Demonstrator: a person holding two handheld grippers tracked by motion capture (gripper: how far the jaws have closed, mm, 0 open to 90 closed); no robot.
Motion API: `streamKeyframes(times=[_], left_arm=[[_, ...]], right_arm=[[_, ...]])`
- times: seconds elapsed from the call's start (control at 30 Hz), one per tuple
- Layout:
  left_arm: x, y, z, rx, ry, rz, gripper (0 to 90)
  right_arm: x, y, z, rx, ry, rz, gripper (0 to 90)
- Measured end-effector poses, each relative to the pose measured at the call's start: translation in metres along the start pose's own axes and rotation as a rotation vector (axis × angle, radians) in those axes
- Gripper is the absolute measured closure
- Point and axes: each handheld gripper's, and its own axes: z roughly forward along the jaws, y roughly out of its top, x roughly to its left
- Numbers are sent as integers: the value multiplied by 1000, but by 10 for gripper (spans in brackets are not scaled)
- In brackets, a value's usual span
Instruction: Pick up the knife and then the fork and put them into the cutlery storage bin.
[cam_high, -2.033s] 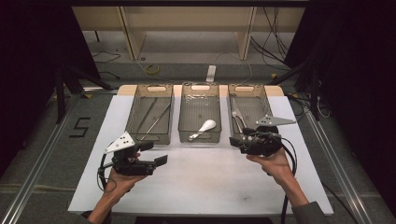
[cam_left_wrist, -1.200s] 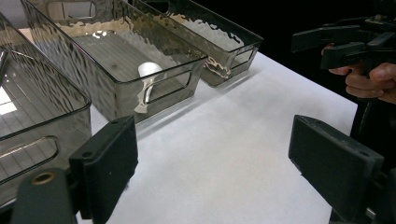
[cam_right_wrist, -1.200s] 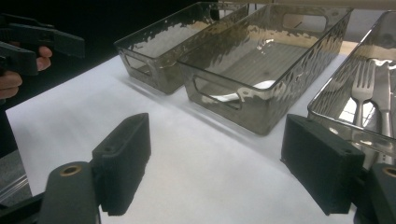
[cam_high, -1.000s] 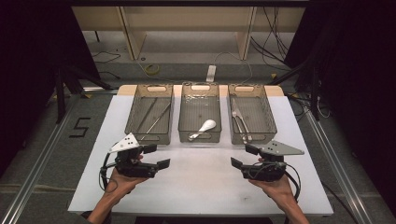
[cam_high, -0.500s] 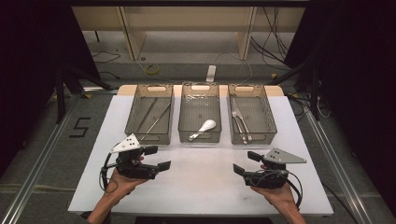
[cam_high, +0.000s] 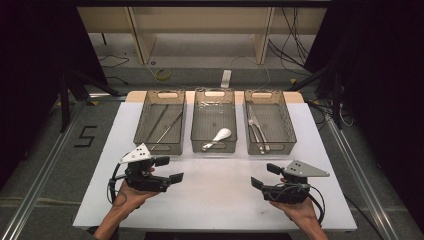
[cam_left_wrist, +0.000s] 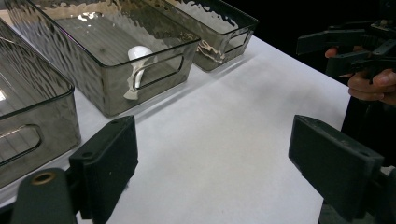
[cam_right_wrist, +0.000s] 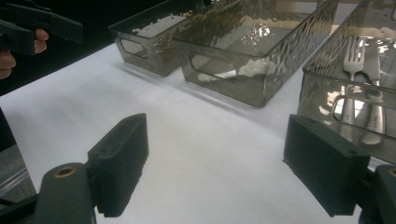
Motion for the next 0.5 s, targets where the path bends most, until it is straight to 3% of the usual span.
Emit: streamKeyframes(times=[0.5], left_arm=[[1, 0, 0, -4, 2, -6, 151]], right_arm=[[0, 0, 1, -2, 4, -3, 224]])
